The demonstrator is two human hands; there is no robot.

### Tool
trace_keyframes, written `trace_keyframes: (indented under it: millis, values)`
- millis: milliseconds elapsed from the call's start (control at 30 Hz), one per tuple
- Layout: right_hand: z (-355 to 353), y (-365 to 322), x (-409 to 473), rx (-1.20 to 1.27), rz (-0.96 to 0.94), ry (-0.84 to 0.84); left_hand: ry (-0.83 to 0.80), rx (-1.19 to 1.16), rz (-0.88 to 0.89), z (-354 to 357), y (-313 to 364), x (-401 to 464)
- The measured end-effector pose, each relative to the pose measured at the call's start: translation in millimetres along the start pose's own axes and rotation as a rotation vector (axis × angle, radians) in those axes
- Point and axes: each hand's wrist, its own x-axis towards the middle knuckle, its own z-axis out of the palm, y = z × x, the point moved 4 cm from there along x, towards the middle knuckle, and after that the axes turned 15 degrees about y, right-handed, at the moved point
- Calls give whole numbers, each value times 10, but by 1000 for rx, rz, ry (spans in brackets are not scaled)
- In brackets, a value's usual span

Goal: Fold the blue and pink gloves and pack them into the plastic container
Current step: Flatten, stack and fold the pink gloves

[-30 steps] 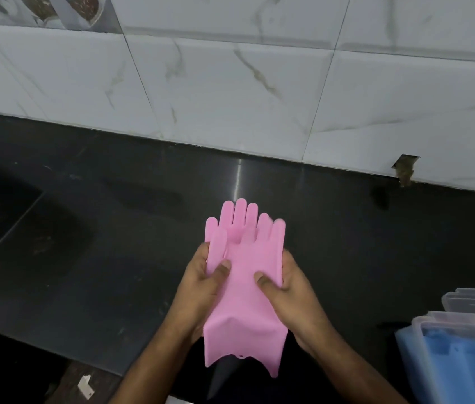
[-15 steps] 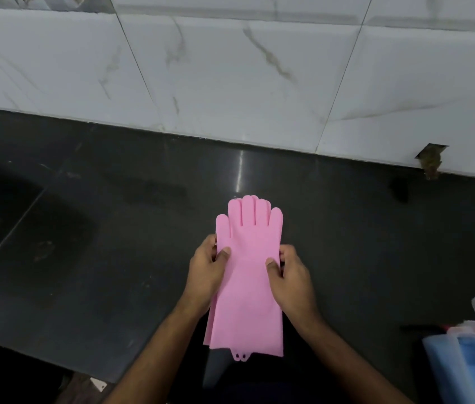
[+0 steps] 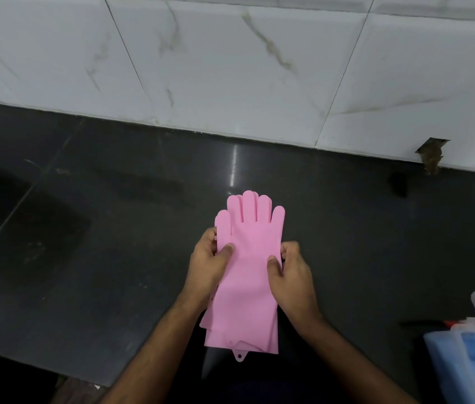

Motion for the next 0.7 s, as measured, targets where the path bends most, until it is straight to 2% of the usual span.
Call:
trace_keyframes:
  millis: [200, 367, 467, 533, 700]
  values:
    - [17, -42, -22, -59, -55, 11, -185, -42, 92, 101, 82, -43]
    - [8, -52, 53, -58, -25, -35, -157, -126, -16, 114, -19, 35]
    - [-3, -56, 73, -51, -3, -52, -111, -146, -16, 106, -39, 63]
    - [-12, -37, 93, -16, 26, -63, -34, -51, 73, 92, -1, 81]
    - [-38, -50, 66, 16, 20, -79, 180, 384, 400, 45, 132, 114]
